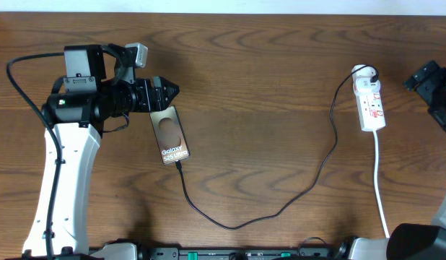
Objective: Plug charger to phone and switch on socket
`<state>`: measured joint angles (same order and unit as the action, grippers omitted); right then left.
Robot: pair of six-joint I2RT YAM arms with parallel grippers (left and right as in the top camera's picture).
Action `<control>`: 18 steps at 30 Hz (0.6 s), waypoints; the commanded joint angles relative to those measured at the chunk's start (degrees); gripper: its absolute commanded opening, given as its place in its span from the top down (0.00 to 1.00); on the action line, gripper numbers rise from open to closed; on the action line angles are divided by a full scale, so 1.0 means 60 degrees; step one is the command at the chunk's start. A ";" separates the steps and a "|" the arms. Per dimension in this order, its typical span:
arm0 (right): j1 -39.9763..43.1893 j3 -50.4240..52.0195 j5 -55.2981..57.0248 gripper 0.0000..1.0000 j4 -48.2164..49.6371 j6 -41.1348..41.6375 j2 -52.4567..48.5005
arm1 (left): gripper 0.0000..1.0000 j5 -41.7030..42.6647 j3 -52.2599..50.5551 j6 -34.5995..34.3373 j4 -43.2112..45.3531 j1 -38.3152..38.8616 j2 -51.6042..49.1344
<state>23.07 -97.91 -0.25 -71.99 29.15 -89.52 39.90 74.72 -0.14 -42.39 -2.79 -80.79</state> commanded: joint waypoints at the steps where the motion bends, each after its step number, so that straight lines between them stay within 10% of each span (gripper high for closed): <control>1: 0.0015 -0.0051 -0.0018 0.01 -0.0004 0.0102 0.0106 | 0.22 -0.0634 0.0080 0.0127 -0.0080 -0.0033 -0.0004; 9: 0.0015 -0.0055 -0.0018 0.01 -0.0004 0.0102 0.0106 | 0.22 -0.1581 -0.1457 0.0127 0.0193 -0.0004 0.1421; 18: 0.0015 -0.0055 -0.0018 0.01 -0.0004 0.0102 0.0106 | 0.22 -0.2277 -0.6626 0.0135 0.5355 0.0004 0.7366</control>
<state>23.07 -97.91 -0.45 -72.01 29.15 -89.49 28.36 41.52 0.08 -15.99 -2.79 -46.35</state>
